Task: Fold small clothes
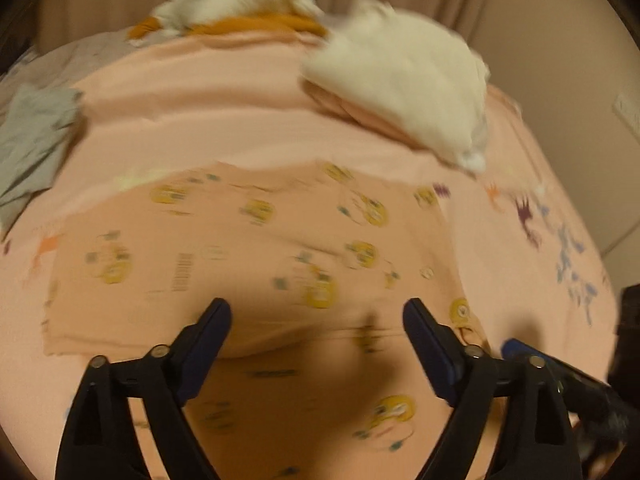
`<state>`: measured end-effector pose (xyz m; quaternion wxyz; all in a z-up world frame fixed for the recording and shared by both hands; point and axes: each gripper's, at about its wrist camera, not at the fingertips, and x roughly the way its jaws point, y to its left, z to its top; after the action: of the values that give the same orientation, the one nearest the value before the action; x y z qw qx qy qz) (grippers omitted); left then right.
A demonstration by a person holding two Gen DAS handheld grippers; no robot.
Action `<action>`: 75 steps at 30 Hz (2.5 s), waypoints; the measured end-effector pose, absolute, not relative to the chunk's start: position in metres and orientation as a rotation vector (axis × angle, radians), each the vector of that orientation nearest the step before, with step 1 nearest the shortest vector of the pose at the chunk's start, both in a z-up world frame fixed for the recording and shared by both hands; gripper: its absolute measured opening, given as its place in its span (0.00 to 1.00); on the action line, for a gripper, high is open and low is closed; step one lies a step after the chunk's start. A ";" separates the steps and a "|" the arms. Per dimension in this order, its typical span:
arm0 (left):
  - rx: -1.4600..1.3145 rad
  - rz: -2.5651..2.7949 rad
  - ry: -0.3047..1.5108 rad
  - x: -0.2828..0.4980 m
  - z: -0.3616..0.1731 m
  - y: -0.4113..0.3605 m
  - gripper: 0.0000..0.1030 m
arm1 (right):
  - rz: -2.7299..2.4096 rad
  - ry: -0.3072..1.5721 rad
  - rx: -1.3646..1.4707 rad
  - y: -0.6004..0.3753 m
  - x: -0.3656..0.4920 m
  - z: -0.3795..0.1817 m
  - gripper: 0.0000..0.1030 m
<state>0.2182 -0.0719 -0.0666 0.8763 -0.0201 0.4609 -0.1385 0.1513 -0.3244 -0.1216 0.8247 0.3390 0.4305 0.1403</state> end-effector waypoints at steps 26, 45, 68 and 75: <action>-0.205 0.026 0.937 0.214 -0.079 0.095 0.86 | 0.123 1.042 0.332 -0.262 0.247 -0.126 0.08; -0.064 -0.042 1.068 0.232 -0.134 0.068 0.86 | 0.141 1.032 0.146 -0.246 0.229 -0.143 0.17; -0.161 -0.130 1.095 0.105 -0.119 0.095 0.86 | 0.098 0.785 -0.102 -0.220 0.095 -0.055 0.47; -0.169 -0.144 1.109 0.090 -0.120 0.088 0.86 | 0.081 0.763 -0.104 -0.224 0.072 -0.047 0.52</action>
<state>0.0899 0.0882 -0.1204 0.8444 -0.0800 0.5253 -0.0681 0.0723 -0.2243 -0.0467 0.9260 -0.0505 0.3722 0.0393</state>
